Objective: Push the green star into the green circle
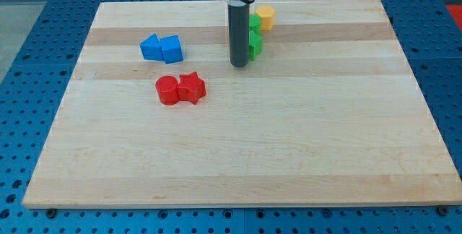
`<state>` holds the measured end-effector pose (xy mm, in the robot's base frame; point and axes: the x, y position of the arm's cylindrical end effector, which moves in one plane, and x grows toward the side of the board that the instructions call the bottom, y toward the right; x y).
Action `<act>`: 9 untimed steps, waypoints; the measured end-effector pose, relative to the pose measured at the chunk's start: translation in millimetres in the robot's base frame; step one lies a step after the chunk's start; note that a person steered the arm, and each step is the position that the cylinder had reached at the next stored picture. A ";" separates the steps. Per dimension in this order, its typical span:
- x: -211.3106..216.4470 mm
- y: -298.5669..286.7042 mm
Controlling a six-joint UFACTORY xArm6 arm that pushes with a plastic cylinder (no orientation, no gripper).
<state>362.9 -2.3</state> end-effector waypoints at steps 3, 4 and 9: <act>-43.9 -7.0; -46.2 -19.5; -67.1 -103.2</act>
